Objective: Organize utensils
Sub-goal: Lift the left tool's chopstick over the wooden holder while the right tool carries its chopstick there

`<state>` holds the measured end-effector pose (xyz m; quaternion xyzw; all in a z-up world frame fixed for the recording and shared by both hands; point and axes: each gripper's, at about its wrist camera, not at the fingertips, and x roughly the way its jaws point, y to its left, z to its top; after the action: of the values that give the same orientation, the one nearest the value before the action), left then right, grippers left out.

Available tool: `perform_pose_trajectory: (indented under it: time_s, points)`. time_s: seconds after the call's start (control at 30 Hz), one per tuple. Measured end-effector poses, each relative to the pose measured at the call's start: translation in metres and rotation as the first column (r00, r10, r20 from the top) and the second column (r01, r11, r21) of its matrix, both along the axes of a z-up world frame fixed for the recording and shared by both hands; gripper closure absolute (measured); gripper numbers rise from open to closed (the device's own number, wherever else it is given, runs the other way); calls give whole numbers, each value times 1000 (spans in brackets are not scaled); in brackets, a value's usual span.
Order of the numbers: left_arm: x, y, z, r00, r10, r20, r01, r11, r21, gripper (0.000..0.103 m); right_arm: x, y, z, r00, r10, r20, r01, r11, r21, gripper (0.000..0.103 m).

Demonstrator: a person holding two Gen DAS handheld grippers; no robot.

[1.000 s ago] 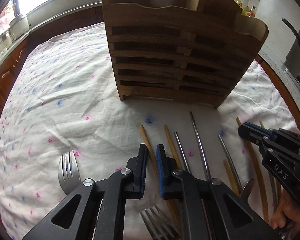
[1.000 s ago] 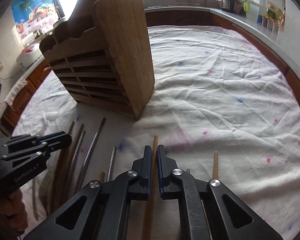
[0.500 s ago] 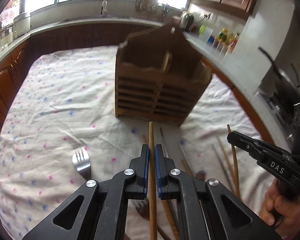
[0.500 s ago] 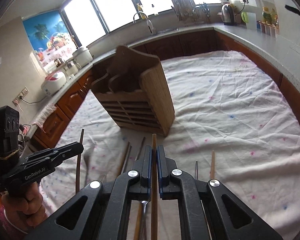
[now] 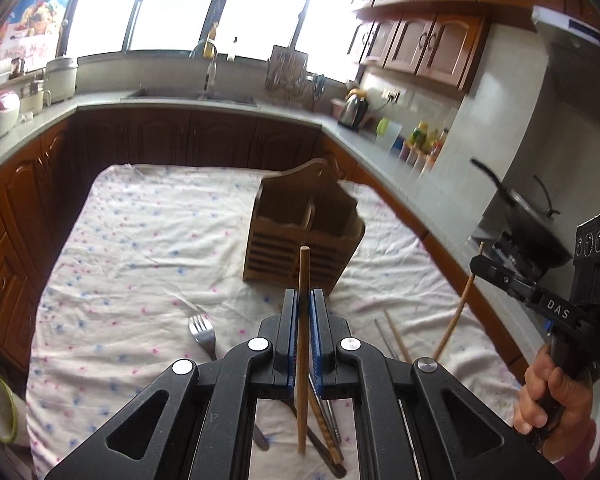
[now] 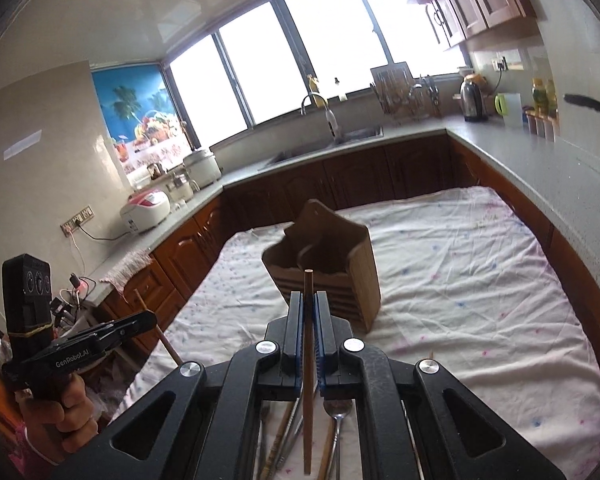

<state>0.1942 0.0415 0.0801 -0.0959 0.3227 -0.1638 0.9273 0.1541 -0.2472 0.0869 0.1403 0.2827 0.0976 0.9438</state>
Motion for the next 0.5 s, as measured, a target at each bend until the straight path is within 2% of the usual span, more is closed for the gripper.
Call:
perform_pose_trajectory:
  time_s: [0.2,0.5]
  points:
    - [-25,6,12,998,18,67,-18,1000,2,99,-3,1,16,999,-8,48,8,1000,-2,98]
    - [-28,12,22,994,28,110,-26,999,-19,99,3,-7,20,997,-38,72,38,999,12,98]
